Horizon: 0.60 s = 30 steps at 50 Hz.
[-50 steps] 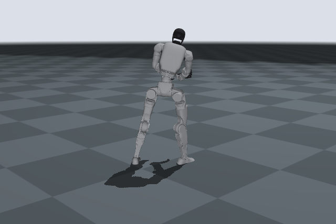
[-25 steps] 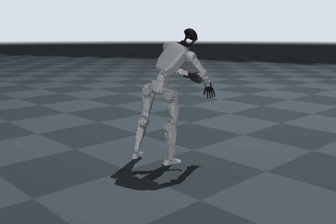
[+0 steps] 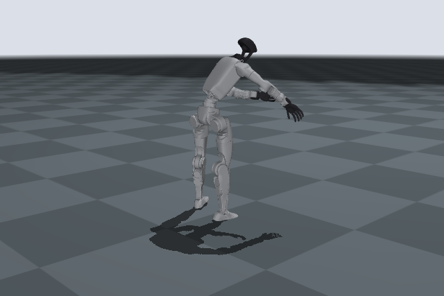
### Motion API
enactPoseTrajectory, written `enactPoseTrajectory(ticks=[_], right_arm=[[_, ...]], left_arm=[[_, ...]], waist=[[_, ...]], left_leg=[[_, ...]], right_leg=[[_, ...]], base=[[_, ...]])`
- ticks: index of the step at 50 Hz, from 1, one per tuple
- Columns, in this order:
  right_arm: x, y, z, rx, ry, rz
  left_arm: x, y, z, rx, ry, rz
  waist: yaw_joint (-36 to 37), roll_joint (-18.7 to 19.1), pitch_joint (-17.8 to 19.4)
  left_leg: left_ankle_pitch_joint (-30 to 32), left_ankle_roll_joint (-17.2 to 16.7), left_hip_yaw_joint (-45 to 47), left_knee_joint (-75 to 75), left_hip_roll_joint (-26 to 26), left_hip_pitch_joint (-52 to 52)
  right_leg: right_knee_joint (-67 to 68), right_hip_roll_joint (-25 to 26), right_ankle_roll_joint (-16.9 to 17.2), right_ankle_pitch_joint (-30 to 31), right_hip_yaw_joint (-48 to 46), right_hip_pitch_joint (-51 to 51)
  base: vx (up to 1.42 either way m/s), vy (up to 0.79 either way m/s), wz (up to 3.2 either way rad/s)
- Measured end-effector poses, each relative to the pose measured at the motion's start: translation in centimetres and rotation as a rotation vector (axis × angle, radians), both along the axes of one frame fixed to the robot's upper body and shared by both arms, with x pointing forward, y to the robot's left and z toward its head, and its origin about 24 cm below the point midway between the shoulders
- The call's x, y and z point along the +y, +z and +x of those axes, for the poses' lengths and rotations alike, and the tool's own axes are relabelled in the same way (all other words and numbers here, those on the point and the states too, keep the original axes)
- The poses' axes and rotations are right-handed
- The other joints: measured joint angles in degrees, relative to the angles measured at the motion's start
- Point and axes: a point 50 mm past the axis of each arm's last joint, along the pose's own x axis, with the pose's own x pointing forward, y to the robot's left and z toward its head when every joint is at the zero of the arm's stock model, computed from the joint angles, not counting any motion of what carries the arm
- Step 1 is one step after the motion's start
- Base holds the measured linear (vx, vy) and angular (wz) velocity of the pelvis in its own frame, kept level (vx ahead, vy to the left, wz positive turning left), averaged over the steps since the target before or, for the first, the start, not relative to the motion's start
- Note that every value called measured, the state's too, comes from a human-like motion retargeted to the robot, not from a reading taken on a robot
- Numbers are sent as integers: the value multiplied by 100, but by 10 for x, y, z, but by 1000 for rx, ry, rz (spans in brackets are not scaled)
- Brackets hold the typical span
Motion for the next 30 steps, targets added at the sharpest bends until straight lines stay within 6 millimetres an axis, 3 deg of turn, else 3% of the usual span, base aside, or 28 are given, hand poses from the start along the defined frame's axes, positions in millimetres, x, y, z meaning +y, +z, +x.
enactPoseTrajectory(ticks=[2,5,7,11,13,15,16,17,18,19,20,22,25,27,30], right_arm=[[-22,5,11,89,-212,-99],[-46,-7,8,190,-465,-121],[-37,-13,12,129,-435,37],[16,-37,4,18,-73,372],[43,-62,-19,-34,111,427],[80,-87,-44,68,249,770],[93,-92,-53,64,327,607],[107,-100,-63,94,391,579],[125,-111,-72,205,417,809],[136,-113,-77,220,462,811],[144,-111,-79,183,516,700],[152,-110,-71,186,524,682],[137,-98,-35,130,423,505],[113,-88,-2,101,283,402],[51,-79,26,205,-14,111]], left_arm=[[-9,8,23,-99,141,104],[-1,7,51,-91,289,180],[19,7,55,-30,259,114],[77,-16,30,98,95,-62],[110,-42,10,177,124,-110],[135,-62,-7,288,123,-139],[146,-68,-13,319,131,-149],[155,-74,-19,356,131,-153],[161,-80,-23,407,119,-149],[165,-82,-25,428,108,-143],[167,-81,-25,434,98,-136],[157,-73,-18,396,54,-83],[121,-46,7,223,19,51],[89,-25,33,65,91,157],[45,-11,73,-32,282,297]], waist=[[111,-174,153],[297,-310,134],[368,-319,132],[427,-252,96],[460,-141,-159],[540,-9,-259],[629,51,-277],[724,104,-289],[831,140,-286],[940,175,-292],[1051,210,-302],[1249,213,-303],[1519,112,-243],[1659,2,-80],[1838,-95,-181]], left_leg=[[80,0,126,0,-10,23],[45,0,235,0,-76,1],[-32,0,238,0,-158,17],[-204,0,34,0,-364,72],[-304,0,-140,0,-475,61],[-426,0,-320,0,-555,154],[-488,0,-379,0,-588,238],[-551,5,-437,0,-616,329],[-614,19,-496,0,-632,432],[-651,69,-562,0,-666,482],[-676,137,-631,0,-710,504],[-702,254,-772,0,-769,534],[-706,349,-954,0,-815,583],[-690,321,-1061,0,-762,647],[-609,202,-1235,0,-570,546]], right_leg=[[-127,19,0,123,57,39],[-336,-19,0,264,73,78],[-416,-91,0,278,55,140],[-408,-328,0,162,-91,313],[-257,-482,0,66,-199,322],[-6,-645,0,-27,-245,363],[149,-717,0,-55,-216,382],[314,-780,0,-87,-179,399],[497,-826,0,-124,-125,411],[677,-872,0,-155,-92,373],[856,-917,0,-182,-70,310],[1091,-990,0,-265,-118,180],[1028,-1090,0,-304,-387,82],[720,-1068,0,-203,-631,102],[196,-893,0,76,-954,-86]], base=[[-7,26,-55],[1,23,-27],[10,24,7],[22,28,53],[35,32,85],[41,30,78],[40,27,62],[36,24,52],[31,21,53],[23,20,57],[15,17,63],[10,9,63],[5,-5,57],[1,-22,50],[2,-37,47]])
